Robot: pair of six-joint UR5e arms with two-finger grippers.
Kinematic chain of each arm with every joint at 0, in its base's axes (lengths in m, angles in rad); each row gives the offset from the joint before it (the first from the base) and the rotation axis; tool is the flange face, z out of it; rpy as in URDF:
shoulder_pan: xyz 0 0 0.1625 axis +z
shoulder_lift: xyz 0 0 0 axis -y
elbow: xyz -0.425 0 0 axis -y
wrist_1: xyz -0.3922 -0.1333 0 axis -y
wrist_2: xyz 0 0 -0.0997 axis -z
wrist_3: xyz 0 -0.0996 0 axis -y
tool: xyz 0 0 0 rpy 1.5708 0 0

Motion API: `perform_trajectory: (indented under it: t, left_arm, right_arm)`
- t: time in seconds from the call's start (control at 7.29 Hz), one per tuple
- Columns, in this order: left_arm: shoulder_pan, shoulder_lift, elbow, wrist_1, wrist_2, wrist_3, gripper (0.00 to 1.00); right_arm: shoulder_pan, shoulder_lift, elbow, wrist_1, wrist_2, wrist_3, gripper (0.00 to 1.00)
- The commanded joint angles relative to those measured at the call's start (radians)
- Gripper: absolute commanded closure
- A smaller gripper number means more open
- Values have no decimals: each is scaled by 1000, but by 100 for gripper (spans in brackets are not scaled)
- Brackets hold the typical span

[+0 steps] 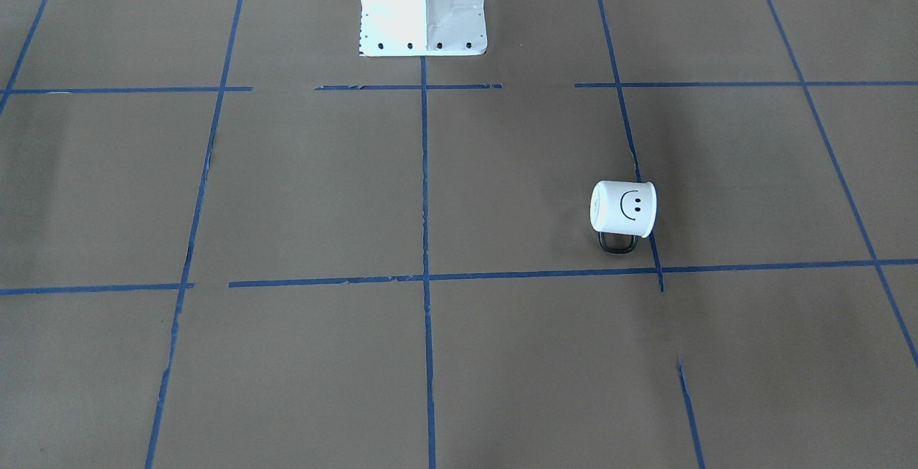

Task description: Flip mug

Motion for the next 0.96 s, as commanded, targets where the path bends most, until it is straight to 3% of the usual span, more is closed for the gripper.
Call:
perform_trajectory:
  t: [0.0,0.27,0.41,0.55,0.69,0.82]
  left_arm:
    - [0,-5,-1,-5,-2,2,0]
    - [2,-48,-4,-21,-10,6,0]
    - [3,-48,-4,-92,-15,8,0]
    - [15,-50,2,-242,-15,3,0]
    - [75,-50,2,-346,-15,-35,0]
    - [127,-51,0,-434,-16,-172,0]
  right_arm:
    - [0,0,0,0,0,0,0]
    - [0,0,0,0,0,0,0]
    - [0,0,0,0,0,0,0]
    - [0,0,0,0,0,0,0]
    - [0,0,0,0,0,0,0]
    - [0,0,0,0,0,0,0]
